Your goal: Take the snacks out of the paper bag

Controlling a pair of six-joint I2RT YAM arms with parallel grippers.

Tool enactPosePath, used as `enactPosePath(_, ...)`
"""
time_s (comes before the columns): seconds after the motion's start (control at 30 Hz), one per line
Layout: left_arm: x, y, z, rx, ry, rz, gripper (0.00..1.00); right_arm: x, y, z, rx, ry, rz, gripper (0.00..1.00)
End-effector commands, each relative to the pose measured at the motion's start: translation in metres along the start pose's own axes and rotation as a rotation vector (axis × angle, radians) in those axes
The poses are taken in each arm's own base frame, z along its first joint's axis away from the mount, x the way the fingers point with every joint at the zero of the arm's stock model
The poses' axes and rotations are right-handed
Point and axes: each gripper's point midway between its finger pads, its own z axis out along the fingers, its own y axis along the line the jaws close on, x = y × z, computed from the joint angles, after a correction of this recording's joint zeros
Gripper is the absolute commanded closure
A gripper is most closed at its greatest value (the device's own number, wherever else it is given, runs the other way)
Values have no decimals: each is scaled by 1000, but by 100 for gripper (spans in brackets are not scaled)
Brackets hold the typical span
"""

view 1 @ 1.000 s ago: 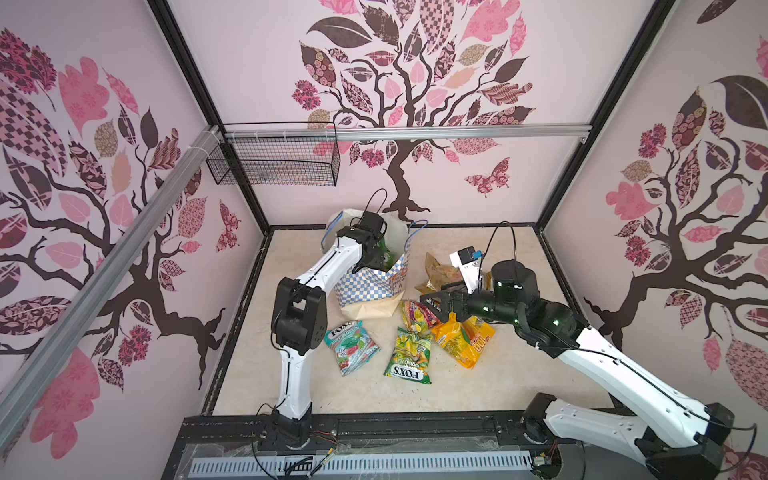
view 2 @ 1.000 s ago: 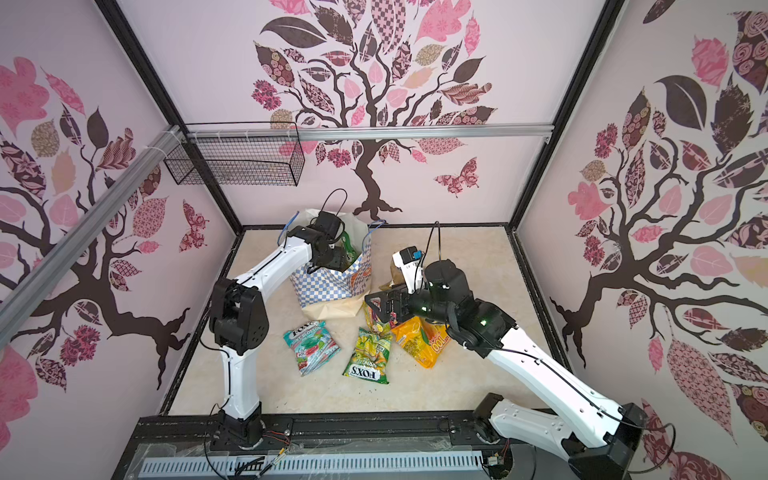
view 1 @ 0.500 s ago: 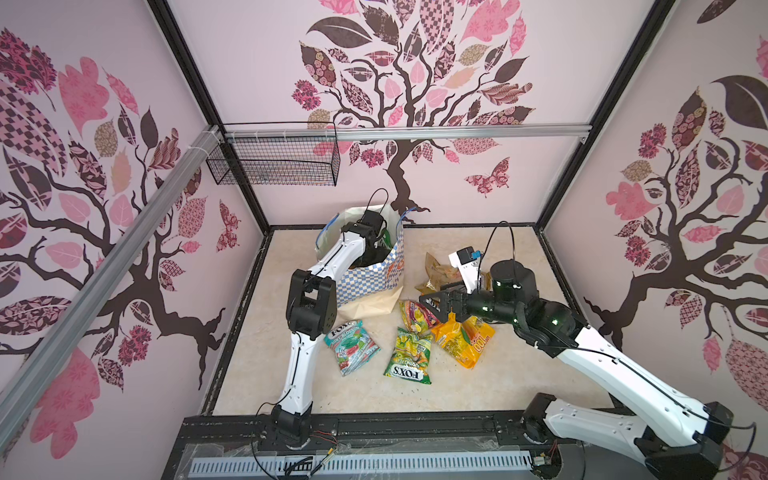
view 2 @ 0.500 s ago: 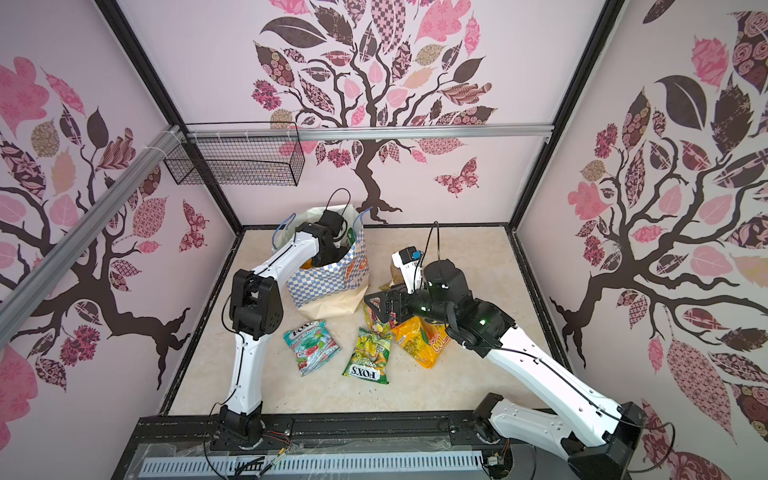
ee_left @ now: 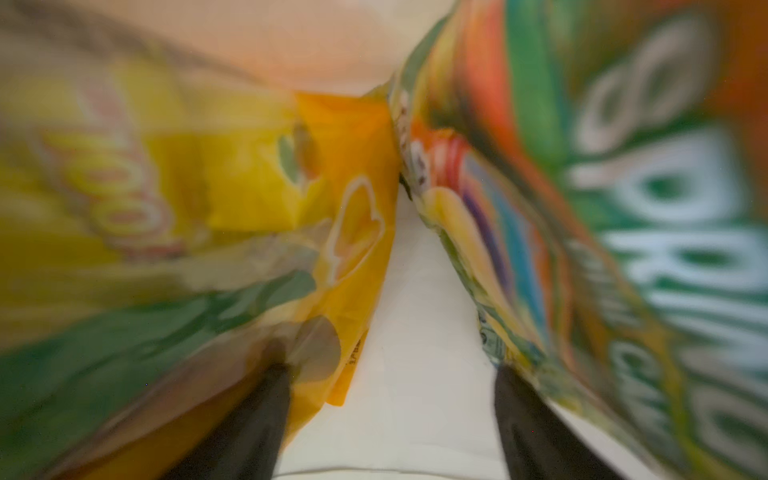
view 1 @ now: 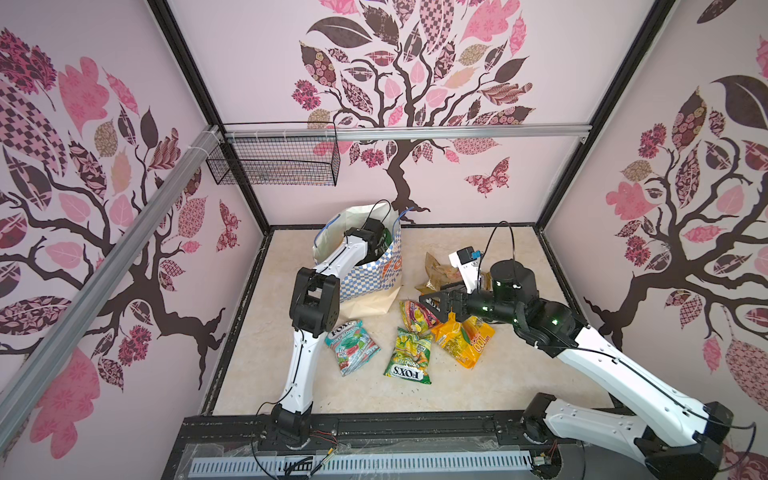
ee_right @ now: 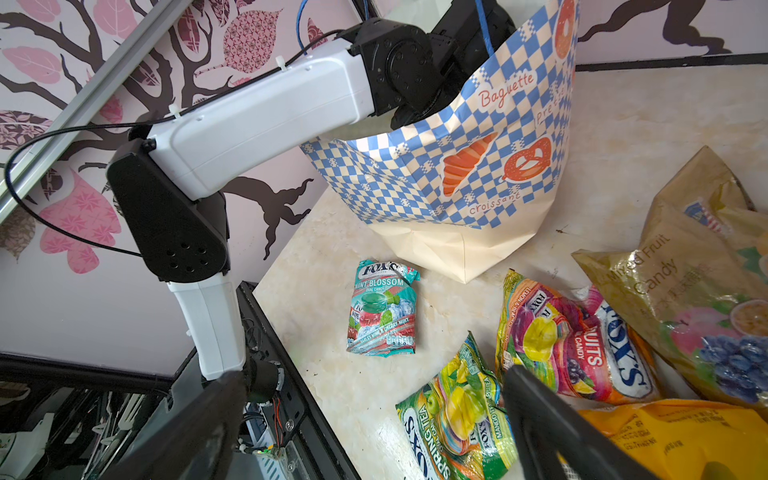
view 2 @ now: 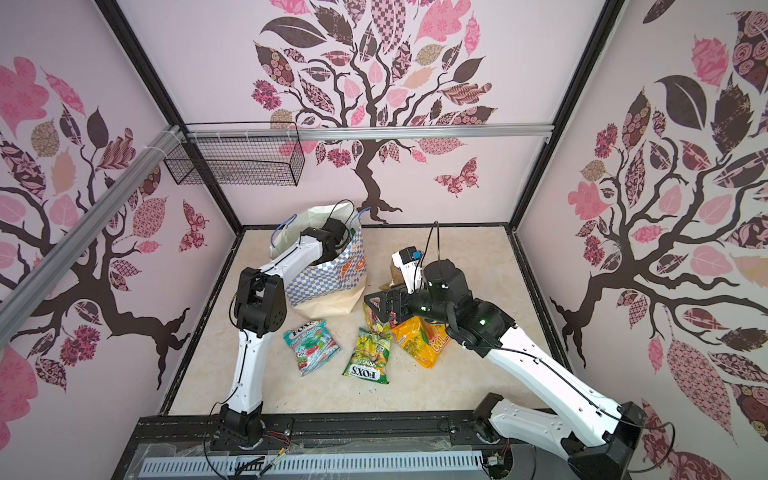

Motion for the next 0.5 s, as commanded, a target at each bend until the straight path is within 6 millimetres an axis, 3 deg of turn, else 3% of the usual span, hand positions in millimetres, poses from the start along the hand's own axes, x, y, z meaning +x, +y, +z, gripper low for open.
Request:
enactPosePath(0.0, 30, 9, 29, -10, 118, -16, 43, -4, 3, 1, -14, -10, 4, 0)
enactPosePath(0.07, 30, 9, 27, -7, 119, -13, 63, -4, 3, 1, -16, -12, 5, 0)
enactPosePath(0.23, 24, 10, 13, -8, 86, -16, 96, -3, 2, 2, -14, -7, 8, 0)
enactPosePath(0.27, 22, 10, 10, -9, 76, -17, 100, -3, 2, 2, -16, -6, 10, 1)
enactPosePath(0.47, 9, 12, -18, -17, -4, -30, 100, -1, 1, 4, -15, -2, 11, 0)
